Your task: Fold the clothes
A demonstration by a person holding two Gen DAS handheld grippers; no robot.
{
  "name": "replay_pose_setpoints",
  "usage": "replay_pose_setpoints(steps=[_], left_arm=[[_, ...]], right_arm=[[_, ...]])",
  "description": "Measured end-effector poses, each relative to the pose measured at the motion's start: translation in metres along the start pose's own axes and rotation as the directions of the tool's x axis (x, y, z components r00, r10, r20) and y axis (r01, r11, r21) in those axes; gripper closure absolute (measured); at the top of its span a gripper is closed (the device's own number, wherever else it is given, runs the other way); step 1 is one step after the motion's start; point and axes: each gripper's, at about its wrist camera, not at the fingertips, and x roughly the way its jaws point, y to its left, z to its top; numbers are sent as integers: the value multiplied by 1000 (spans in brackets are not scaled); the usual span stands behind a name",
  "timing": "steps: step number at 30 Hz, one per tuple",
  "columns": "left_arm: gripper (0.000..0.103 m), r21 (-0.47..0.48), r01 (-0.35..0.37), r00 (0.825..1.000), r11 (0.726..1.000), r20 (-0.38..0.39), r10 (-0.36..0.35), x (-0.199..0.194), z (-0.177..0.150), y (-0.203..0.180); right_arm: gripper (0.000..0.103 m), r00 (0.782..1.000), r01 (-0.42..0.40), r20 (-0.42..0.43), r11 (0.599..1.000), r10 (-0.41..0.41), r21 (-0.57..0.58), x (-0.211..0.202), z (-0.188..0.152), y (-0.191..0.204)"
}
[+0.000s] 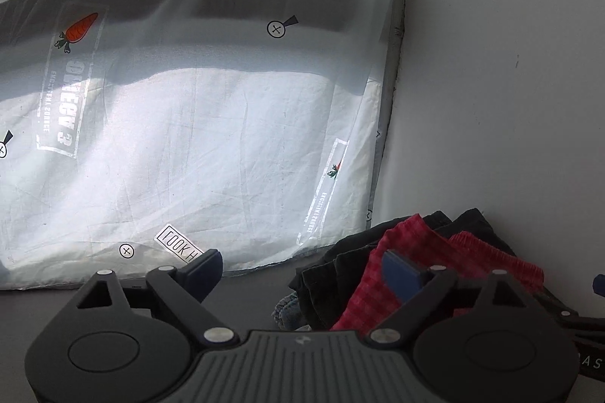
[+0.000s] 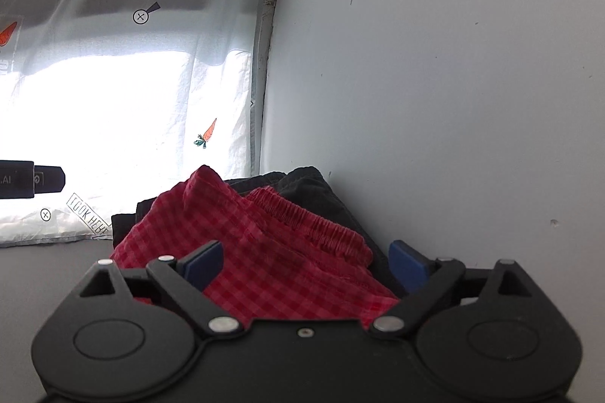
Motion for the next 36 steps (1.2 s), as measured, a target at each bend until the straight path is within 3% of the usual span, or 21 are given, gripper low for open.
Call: replay_pose_setpoints(steps=[6,13,16,21,25,33,36], left_arm=[[2,-32,-144,989,989,33,145,-103,-34,40],[0,-68,-295,956,953,-10,295,-204,-75,91],[0,-105,-317,948,943,-14,317,-247,-92,124],[0,-115,-353,935,929,-11,354,-317,-112,179],[0,-116,-332,943,936,-37,330,-372,-131,222],[0,-78,-348,927,934,-174,331,-462,-168,276],[0,-59,-369,912,928,-212,350,-486,-183,286]], right_arm=[[6,989,-140,45,989,142,-50,-68,-3,32],[6,944,-328,-5,938,330,-116,-146,-33,89],[6,917,-398,-22,908,399,-126,-180,-46,118],[6,890,-456,-40,883,455,-114,-253,-71,168],[6,869,-494,-70,867,490,-66,-307,-94,198],[6,854,-512,-135,858,503,-37,-401,-136,244],[6,848,-518,-159,854,505,-49,-429,-149,258]])
